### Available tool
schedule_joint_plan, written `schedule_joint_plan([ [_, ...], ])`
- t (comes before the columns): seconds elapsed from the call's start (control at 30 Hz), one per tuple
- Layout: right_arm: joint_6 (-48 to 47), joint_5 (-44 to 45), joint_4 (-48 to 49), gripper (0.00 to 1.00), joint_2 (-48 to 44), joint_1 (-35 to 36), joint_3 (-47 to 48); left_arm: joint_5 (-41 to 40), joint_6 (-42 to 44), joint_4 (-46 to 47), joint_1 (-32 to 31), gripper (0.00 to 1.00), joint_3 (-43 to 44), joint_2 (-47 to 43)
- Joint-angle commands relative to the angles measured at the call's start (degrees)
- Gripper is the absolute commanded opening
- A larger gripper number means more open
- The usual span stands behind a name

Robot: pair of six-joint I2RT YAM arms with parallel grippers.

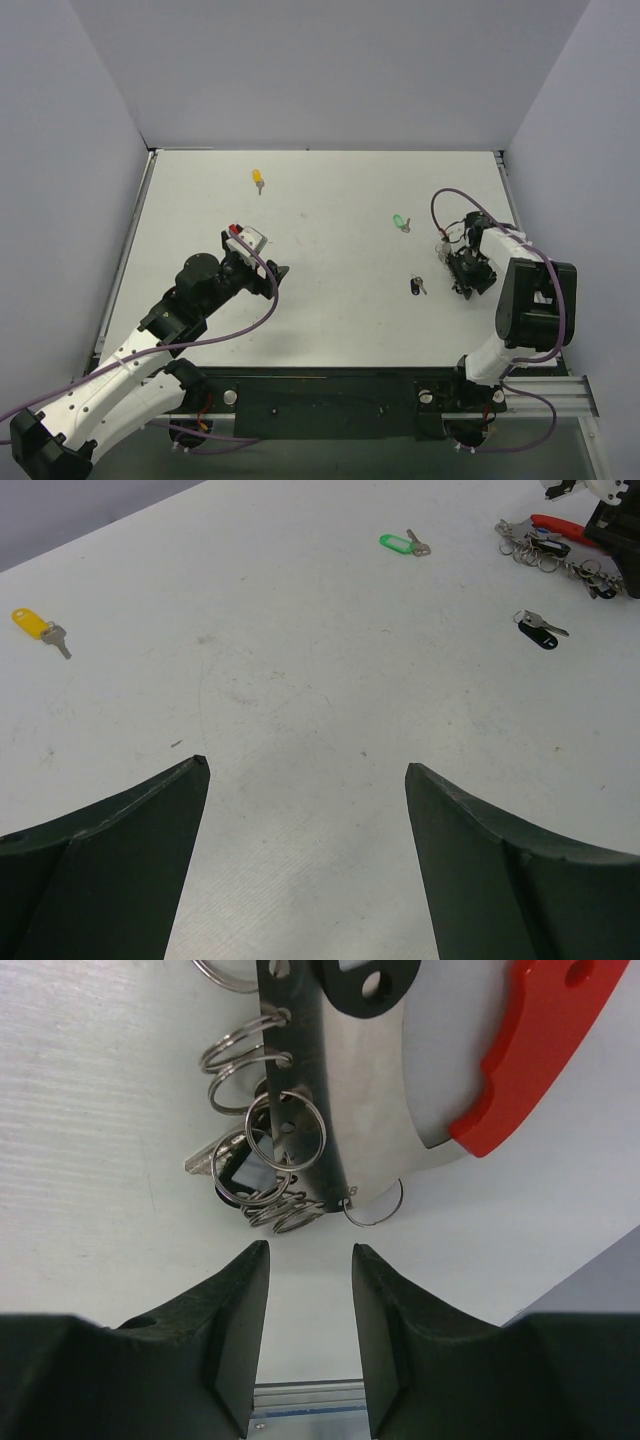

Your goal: Put the keys on the keyring

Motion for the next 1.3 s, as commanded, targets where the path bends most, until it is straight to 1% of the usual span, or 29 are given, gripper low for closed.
schedule_joint_plan([
  [0.0,-0.60,4.98,-0.81,0.34,1.14,1.97,1.85,0.65,0.36,1.97,-0.17,0.90,1.03,-0.47],
  [0.1,-0.24,4.55,-0.63,0.35,1.75,2.15,1.76,0.65,0.44,1.97,-0.17,0.90,1.03,-0.38],
  [0.23,-0.16,6.04,-0.02,0.36,2.10,2.85,1.59,0.91,0.36,1.97,-0.17,0.90,1.03,-0.38],
  [0.47,0.63,7.18,1.12,0.34,1.93,2.77,1.15,1.00,0.36,2.05,-0.17,0.90,1.03,-0.47],
  [0.87,1.60,8.42,1.92,0.30,-1.14,1.89,0.88,1.18,0.44,2.06,-0.17,0.90,1.03,-0.30],
  [0.97,1.78,7.98,1.92,0.29,-1.15,1.80,0.97,1.18,0.44,2.06,-0.17,0.90,1.03,-0.12],
  [1.03,1.86,7.89,2.00,0.25,-0.97,1.89,1.15,1.27,0.36,2.06,-0.08,0.90,0.94,-0.12],
  [1.27,1.60,7.45,2.00,0.23,-0.71,2.06,1.15,1.35,0.44,2.06,-0.17,0.90,1.03,-0.21],
])
